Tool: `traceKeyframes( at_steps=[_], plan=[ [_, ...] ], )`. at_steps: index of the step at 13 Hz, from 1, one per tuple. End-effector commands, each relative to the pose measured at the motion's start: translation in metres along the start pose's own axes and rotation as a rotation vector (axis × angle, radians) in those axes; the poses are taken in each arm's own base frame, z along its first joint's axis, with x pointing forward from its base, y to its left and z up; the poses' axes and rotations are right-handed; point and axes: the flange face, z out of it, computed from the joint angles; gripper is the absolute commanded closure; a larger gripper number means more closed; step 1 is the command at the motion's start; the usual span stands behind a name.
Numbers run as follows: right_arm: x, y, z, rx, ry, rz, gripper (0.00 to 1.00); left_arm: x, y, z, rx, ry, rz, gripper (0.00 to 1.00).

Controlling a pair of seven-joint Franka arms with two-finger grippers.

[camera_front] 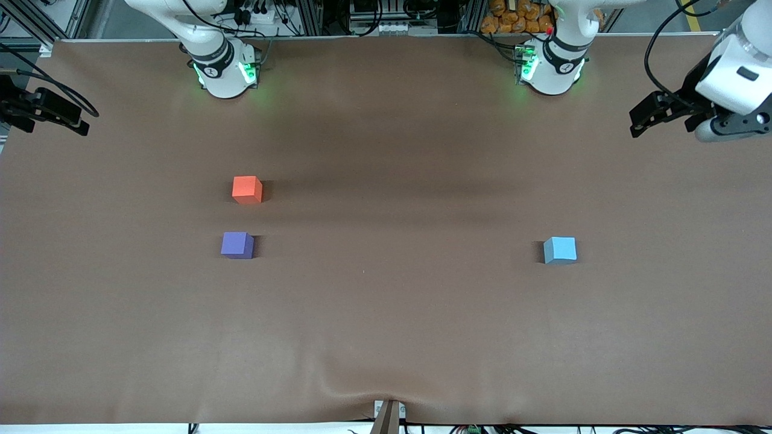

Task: Place blue block between orange and purple blocks

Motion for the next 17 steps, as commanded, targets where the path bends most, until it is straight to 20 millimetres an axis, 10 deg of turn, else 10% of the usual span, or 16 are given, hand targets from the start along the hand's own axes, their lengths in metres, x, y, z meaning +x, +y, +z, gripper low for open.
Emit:
traceKeyframes(
  at_steps=[1, 8, 17],
  plan=[
    [0.000, 0.005, -0.001, 0.022, -0.007, 0.001, 0.00, 0.007, -0.003, -0.001, -0.001, 0.003, 0.010, 0.00],
    [0.000, 0.013, -0.001, 0.038, -0.010, 0.015, 0.00, 0.018, -0.025, 0.004, -0.008, 0.020, -0.034, 0.00],
    [0.000, 0.010, -0.001, 0.038, -0.011, 0.009, 0.00, 0.090, -0.002, 0.232, -0.046, 0.059, -0.006, 0.00]
  ],
)
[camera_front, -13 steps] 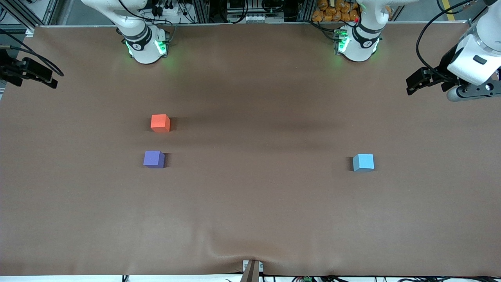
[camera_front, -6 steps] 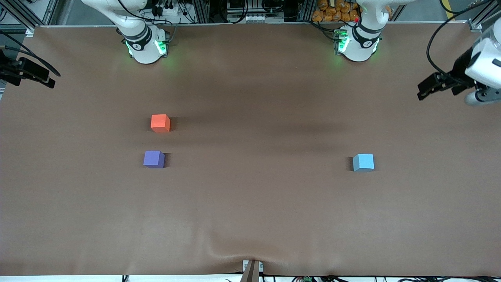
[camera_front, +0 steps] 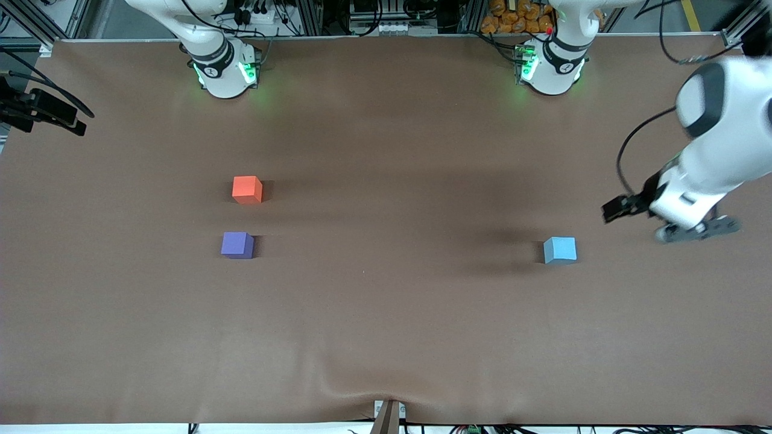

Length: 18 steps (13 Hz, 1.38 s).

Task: Place blue block between orange and purple blocks
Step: 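Lower the left gripper onto the light blue block and grasp it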

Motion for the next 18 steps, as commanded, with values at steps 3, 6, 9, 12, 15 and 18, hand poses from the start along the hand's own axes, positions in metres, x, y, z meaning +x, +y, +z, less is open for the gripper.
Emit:
traceKeyframes(
  at_steps=[3, 6, 9, 12, 15, 18],
  plan=[
    [0.000, 0.002, -0.001, 0.016, -0.006, -0.004, 0.00, 0.003, 0.006, 0.103, 0.036, -0.016, 0.093, 0.00],
    [0.000, 0.000, 0.005, 0.015, -0.034, -0.007, 0.00, 0.008, 0.007, 0.148, 0.020, -0.024, 0.105, 0.00],
    [0.000, 0.000, 0.005, 0.014, -0.035, -0.008, 0.00, 0.009, 0.011, 0.175, 0.007, -0.017, 0.111, 0.00],
    [0.000, 0.000, 0.005, 0.015, -0.034, -0.008, 0.00, 0.010, 0.011, 0.199, -0.004, -0.018, 0.109, 0.00],
    [0.000, -0.002, 0.005, 0.014, -0.034, -0.010, 0.00, 0.007, 0.014, 0.213, -0.007, -0.032, 0.113, 0.00],
    [0.001, 0.002, 0.004, 0.015, -0.034, -0.005, 0.00, 0.006, 0.016, 0.230, -0.015, -0.032, 0.116, 0.31]
  ],
)
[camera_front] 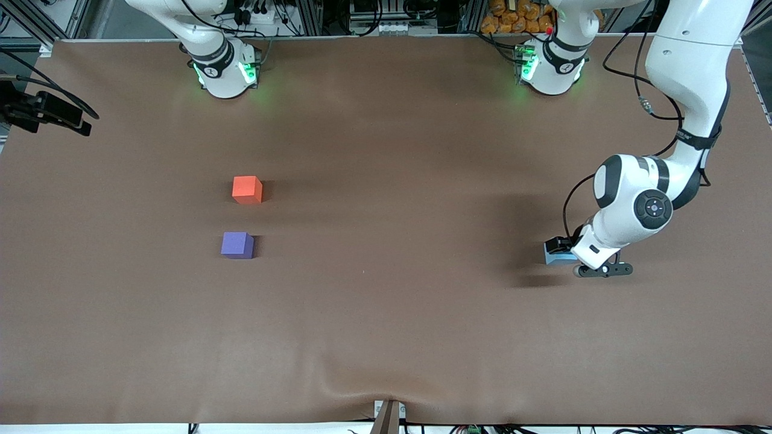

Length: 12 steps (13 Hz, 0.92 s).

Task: Place blue block between orange and purple blocks
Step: 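Lift the blue block with the left gripper and carry it toward the table middle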

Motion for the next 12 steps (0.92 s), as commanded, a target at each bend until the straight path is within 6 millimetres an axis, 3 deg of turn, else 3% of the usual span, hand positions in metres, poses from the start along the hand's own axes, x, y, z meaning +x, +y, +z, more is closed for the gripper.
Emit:
traceKeyframes(
  at_steps=[1, 2, 5, 7, 8, 12],
  plan=[
    [-0.001, 0.005, -0.003, 0.018, -0.002, 0.002, 0.00, 0.000, 0.006, 0.013, 0.002, 0.010, 0.031, 0.69],
    [-0.001, 0.003, -0.003, 0.016, -0.002, -0.002, 0.00, -0.002, 0.018, 0.013, 0.002, 0.010, 0.049, 1.00],
    [-0.002, 0.001, -0.002, 0.015, -0.004, -0.005, 0.00, -0.010, 0.075, 0.009, 0.002, 0.018, 0.120, 1.00],
    [-0.002, 0.002, -0.002, 0.015, -0.004, -0.004, 0.00, -0.016, 0.132, -0.003, -0.011, 0.042, 0.174, 1.00],
    [-0.002, 0.001, -0.002, 0.015, -0.006, -0.005, 0.00, -0.021, 0.167, -0.011, -0.019, 0.060, 0.177, 1.00],
    [0.000, 0.001, -0.002, 0.015, -0.004, -0.005, 0.00, -0.052, 0.350, -0.030, -0.081, 0.047, 0.122, 1.00]
  ],
)
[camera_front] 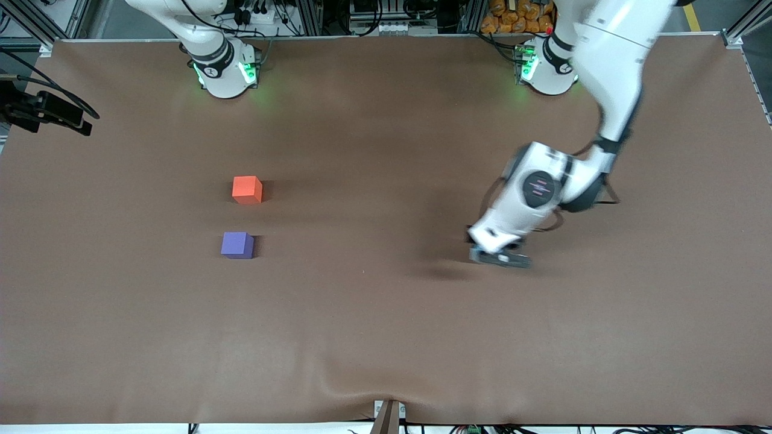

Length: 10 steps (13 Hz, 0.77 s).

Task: Place blue block between orange and purple blocks
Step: 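Lift the blue block with the left gripper and carry it toward the table middle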

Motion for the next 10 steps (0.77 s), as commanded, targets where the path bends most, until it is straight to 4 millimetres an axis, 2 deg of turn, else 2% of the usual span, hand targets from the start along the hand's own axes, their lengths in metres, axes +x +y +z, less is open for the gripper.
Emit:
traceKeyframes(
  at_steps=[1, 3, 7, 8, 9, 10],
  plan=[
    [0.000, 0.001, -0.002, 0.015, -0.001, -0.003, 0.00, 0.009, 0.115, -0.001, -0.031, -0.048, -0.068, 1.00],
    [0.000, 0.002, -0.002, 0.015, -0.003, 0.000, 0.00, -0.001, 0.169, 0.007, -0.047, -0.066, -0.125, 1.00],
    [0.003, 0.000, 0.003, 0.015, -0.014, -0.003, 0.00, -0.040, 0.250, 0.031, -0.059, -0.058, -0.119, 1.00],
    [0.007, -0.001, 0.008, 0.015, -0.025, -0.011, 0.00, -0.049, 0.260, 0.039, -0.058, -0.061, -0.111, 1.00],
    [0.014, -0.002, 0.016, 0.015, -0.043, -0.012, 0.00, -0.050, 0.260, 0.044, -0.055, -0.057, -0.124, 1.00],
    [0.019, -0.006, 0.023, 0.014, -0.057, -0.021, 0.00, -0.050, 0.260, 0.047, -0.054, -0.056, -0.127, 0.83]
  ],
)
